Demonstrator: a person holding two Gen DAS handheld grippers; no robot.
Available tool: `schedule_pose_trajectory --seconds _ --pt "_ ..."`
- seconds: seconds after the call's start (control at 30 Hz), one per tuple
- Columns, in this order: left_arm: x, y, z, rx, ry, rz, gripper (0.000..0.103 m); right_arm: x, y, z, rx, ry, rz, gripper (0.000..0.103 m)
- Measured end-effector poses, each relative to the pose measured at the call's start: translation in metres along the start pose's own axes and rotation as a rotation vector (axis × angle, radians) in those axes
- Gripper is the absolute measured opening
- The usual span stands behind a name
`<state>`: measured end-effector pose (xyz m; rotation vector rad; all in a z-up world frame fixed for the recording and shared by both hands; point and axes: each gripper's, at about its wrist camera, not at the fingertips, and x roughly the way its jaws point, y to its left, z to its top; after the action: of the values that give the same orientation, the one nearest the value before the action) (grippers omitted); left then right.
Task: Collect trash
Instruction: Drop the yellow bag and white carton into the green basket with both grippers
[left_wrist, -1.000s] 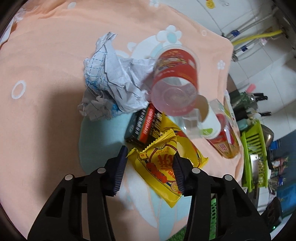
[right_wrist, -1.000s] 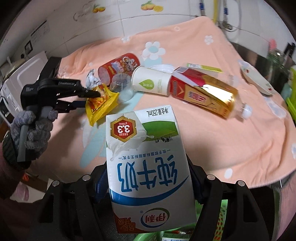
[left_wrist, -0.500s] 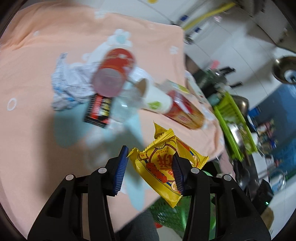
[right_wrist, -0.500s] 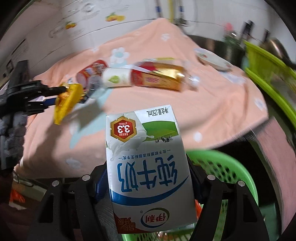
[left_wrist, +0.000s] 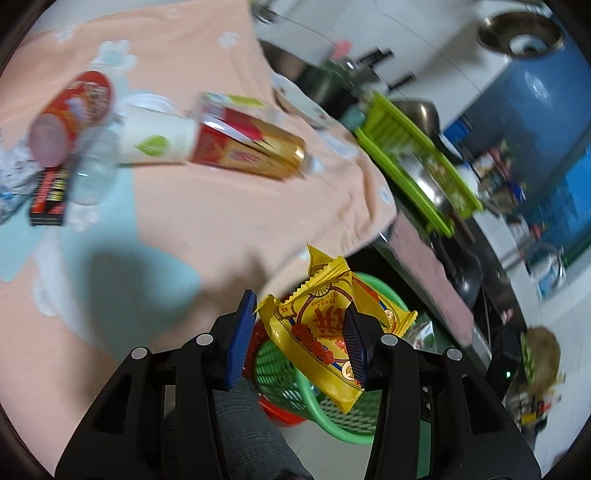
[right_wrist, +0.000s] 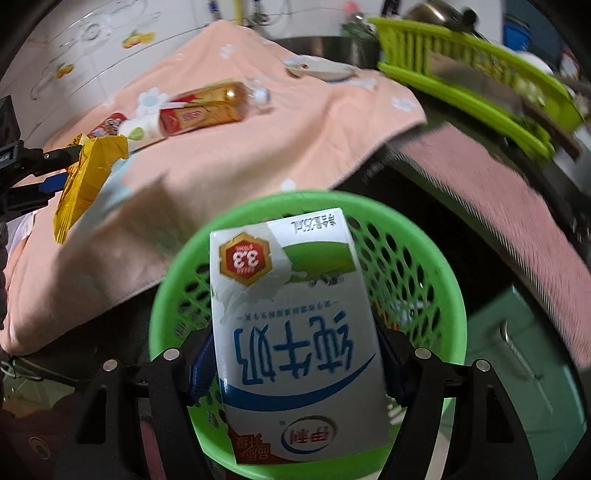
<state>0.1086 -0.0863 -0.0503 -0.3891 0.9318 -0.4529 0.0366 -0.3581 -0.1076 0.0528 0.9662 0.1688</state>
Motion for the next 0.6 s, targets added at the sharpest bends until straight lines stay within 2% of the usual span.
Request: schedule_pose_trajectory --seconds 0.1,0.47,0.6 --pt "0.015 -0.017 -0.006 0.048 0.037 -0.010 0.045 -0.002 -0.009 -0.009 0.035 -0.006 0.001 0.077" --pt "0.062 -0.065 -0.023 0.220 0.124 0.023 0.046 -0.029 -0.025 -0.020 0.093 -0.067 -0.006 0.080" --pt "0.074 -0.078 -0.030 0.286 0.135 0.058 0.049 -0.031 -0.029 -0.022 0.112 -0.077 -0.001 0.080"
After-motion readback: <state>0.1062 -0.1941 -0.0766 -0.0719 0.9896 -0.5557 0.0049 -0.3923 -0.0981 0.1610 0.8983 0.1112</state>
